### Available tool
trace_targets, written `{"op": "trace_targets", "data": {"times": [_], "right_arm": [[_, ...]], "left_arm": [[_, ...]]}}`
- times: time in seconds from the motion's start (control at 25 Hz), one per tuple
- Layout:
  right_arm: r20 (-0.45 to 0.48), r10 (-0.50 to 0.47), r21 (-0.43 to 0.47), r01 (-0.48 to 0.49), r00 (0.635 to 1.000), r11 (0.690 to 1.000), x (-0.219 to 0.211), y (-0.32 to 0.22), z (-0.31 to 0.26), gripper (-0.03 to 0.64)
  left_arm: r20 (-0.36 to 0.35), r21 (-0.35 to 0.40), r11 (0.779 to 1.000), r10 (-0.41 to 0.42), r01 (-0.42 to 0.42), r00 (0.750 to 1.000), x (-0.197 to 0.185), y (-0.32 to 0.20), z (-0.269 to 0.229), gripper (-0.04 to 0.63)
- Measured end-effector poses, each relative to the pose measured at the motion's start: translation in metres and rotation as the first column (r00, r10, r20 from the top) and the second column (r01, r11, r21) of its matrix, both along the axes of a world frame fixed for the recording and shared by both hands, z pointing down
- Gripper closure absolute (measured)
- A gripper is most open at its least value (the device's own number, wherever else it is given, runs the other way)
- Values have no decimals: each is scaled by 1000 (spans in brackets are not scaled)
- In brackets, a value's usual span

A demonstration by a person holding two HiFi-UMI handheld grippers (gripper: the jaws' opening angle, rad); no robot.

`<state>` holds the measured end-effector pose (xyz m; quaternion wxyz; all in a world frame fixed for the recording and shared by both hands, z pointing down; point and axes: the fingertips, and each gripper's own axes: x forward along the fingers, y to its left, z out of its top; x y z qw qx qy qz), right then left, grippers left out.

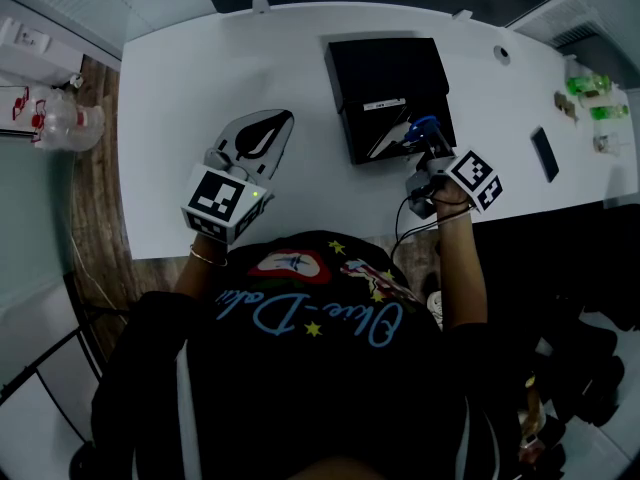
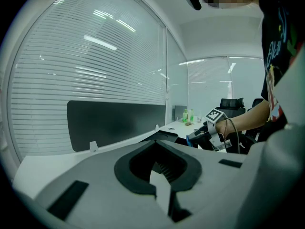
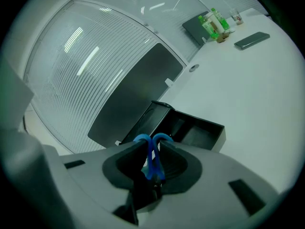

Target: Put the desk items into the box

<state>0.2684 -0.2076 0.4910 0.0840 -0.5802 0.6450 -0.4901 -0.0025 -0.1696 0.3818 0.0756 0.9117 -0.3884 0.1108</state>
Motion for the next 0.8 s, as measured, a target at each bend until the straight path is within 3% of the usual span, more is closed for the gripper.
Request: {"op": "trace_targets", "data": {"times": [0.12,0.56,0.8], "right_arm": [[1,-13,-1,13,1000,1000,-3,0,-1,489],[-12,-26,38,27,1000,999,-6,-3,-15,492],[9,-58,89,57,998,994,-13,2,-34,603]], "left_arm": [[0,-3,1000,0,0,1000,0,0,1,588],[-7,10,1000,5,-5,1000,-4,2,-3,588],[3,-3,1000,-3,3,1000,-11,10,-1,588]]}}
